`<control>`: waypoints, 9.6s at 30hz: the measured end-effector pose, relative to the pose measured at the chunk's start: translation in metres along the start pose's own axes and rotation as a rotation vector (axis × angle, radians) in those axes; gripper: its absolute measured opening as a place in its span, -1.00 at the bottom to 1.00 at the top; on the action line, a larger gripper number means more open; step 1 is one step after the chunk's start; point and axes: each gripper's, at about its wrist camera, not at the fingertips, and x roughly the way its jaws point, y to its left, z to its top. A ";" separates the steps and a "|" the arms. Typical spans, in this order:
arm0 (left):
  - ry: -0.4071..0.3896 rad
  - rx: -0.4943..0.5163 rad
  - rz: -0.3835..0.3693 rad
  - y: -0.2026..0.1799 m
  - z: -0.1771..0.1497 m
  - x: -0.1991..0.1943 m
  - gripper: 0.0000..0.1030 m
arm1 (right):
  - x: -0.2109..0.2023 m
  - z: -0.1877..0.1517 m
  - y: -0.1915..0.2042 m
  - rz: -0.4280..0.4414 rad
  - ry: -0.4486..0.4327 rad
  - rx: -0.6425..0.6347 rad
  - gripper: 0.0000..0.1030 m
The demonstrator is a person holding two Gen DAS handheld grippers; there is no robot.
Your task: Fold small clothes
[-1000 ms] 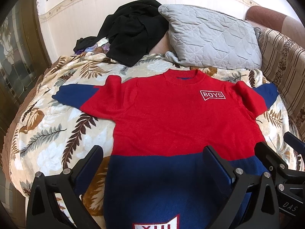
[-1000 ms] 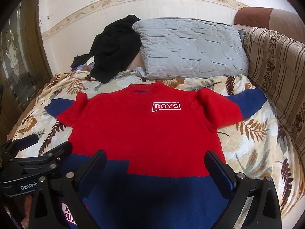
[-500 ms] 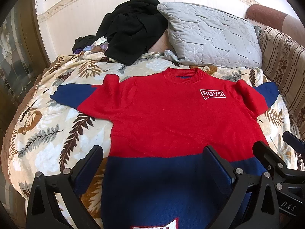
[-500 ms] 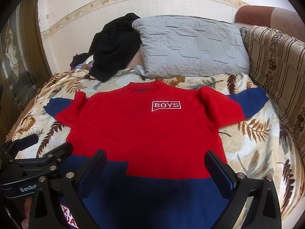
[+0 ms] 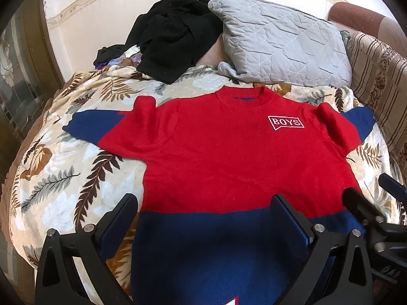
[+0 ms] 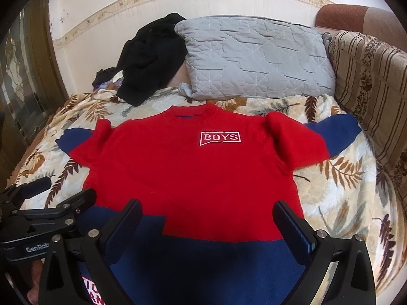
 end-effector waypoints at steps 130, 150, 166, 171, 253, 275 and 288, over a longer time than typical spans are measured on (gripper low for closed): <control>-0.052 -0.787 -0.141 0.284 0.021 0.092 0.59 | 0.100 -0.029 -0.077 0.211 0.020 0.235 0.70; 0.039 -0.811 0.041 0.351 0.078 0.168 -0.88 | 0.102 -0.030 -0.077 0.256 0.011 0.250 0.81; -0.174 0.186 -0.361 -0.068 0.126 0.036 -0.14 | 0.094 -0.033 -0.090 0.331 -0.030 0.313 0.80; 0.004 0.176 -0.178 -0.050 0.068 0.104 0.33 | 0.083 -0.034 -0.101 0.352 -0.056 0.379 0.80; 0.069 -0.126 -0.143 0.102 -0.100 0.015 0.74 | -0.016 -0.064 -0.105 0.298 0.063 0.387 0.83; 0.219 -0.144 -0.148 0.098 -0.156 0.007 0.74 | -0.026 -0.146 -0.132 0.353 0.258 0.487 0.80; 0.194 -0.140 -0.144 0.091 -0.149 -0.003 -0.69 | -0.026 -0.145 -0.137 0.267 0.323 0.463 -0.57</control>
